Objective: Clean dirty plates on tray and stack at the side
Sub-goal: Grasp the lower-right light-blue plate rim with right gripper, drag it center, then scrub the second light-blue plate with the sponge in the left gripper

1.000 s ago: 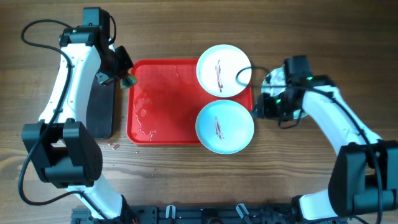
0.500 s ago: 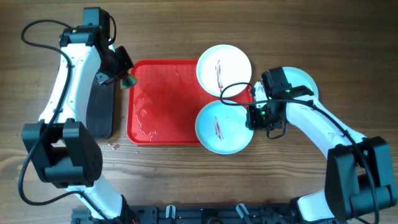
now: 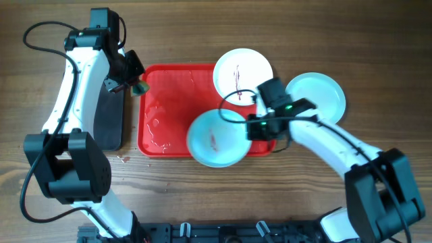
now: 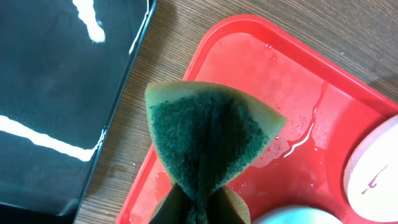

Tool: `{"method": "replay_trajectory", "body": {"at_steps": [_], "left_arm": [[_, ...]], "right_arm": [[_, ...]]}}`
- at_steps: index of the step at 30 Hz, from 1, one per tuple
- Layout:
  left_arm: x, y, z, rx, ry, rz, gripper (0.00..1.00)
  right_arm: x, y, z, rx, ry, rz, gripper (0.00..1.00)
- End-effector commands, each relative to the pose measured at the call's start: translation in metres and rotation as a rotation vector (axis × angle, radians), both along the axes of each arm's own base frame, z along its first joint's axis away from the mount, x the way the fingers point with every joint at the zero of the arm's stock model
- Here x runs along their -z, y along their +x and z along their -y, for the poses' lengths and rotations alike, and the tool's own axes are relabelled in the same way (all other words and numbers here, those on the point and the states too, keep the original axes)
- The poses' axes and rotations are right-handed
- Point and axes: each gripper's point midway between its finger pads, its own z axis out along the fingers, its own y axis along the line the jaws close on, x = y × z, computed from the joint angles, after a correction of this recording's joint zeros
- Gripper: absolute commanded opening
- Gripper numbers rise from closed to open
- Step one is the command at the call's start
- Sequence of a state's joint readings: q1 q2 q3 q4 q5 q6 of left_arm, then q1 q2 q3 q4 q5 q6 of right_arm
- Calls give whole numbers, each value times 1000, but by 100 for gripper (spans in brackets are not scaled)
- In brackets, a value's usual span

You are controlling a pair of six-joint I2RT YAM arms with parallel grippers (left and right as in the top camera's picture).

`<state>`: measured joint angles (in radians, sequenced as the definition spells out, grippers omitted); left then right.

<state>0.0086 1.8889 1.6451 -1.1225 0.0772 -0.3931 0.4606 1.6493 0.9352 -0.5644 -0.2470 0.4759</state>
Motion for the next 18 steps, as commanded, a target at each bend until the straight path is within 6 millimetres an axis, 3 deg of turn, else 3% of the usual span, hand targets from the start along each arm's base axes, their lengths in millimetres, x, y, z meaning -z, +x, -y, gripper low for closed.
{"method": "replay_trajectory", "body": {"at_steps": [1, 5, 8, 9, 10, 13, 18], "left_arm": [[3, 2, 1, 23, -7, -3, 4], [2, 2, 1, 23, -7, -3, 4], [3, 2, 1, 23, -7, -3, 4], [3, 2, 1, 23, -7, -3, 4], [3, 2, 1, 23, -7, -3, 4], [2, 4, 2, 24, -7, 4, 4], [2, 3, 15, 58, -7, 3, 4]], "right_arm": [[-10, 19, -29, 212, 6, 84, 4], [-10, 44, -58, 287, 42, 223, 4], [5, 45, -71, 268, 56, 219, 4], [7, 44, -75, 221, 59, 224, 7], [8, 44, -79, 156, 57, 241, 25], [3, 43, -80, 69, 41, 233, 44], [2, 47, -76, -31, 36, 243, 45]]}}
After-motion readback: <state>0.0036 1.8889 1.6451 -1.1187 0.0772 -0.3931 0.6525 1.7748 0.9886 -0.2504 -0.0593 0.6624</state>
